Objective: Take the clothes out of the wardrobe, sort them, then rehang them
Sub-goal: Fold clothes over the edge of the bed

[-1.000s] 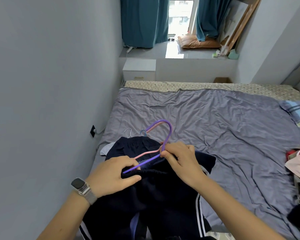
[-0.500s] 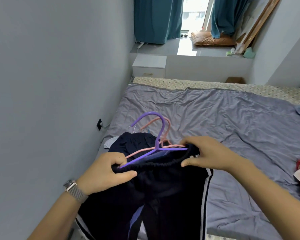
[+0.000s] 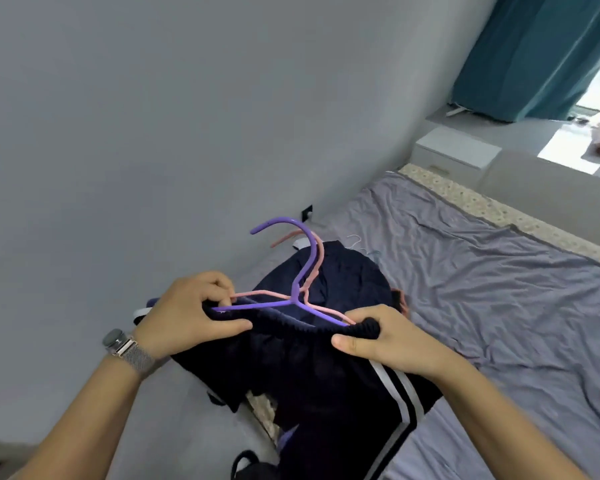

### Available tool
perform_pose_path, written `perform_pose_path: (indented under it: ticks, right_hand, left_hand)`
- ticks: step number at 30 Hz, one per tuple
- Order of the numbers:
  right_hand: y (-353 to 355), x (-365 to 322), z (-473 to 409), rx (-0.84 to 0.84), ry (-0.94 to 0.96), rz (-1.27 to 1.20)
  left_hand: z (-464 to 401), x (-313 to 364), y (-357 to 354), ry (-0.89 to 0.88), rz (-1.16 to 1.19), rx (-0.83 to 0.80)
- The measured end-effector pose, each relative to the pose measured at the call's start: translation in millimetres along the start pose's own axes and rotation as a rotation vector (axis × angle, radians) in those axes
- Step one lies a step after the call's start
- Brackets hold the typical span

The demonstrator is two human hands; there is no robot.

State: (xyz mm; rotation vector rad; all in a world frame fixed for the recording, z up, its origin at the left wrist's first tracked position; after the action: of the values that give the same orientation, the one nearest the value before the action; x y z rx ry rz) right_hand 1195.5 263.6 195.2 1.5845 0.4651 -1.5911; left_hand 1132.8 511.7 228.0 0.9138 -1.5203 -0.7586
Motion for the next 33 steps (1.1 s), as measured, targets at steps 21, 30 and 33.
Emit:
perform_pose_path:
  ticks: [21,30,33]
  right_hand:
    - [-424,-106,140,-0.784,-0.045,-0.204]
    - [-516,-119,268,-1.196,0.143,0.024]
    - [-535,-120,302,-1.33,0.237,0.094]
  left_hand:
    - [504,59,29,1.135,0.566,1.041]
    - [633,121,21,1.369,0.43,1.367]
    - [670,147,8,1.496,0.357,1.502]
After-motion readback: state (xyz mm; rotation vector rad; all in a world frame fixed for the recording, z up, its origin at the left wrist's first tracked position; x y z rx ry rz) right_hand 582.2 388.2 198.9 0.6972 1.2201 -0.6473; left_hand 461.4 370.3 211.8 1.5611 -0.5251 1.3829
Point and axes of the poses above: each hand's wrist, its own z-axis away from the middle knuckle, its own y-axis out of the back of the hand, x = y × z, the point moved 6 cm from there along -z, towards the middle knuckle, and after that the axes turned 10 degrees about -z, right-handed, at the moved point
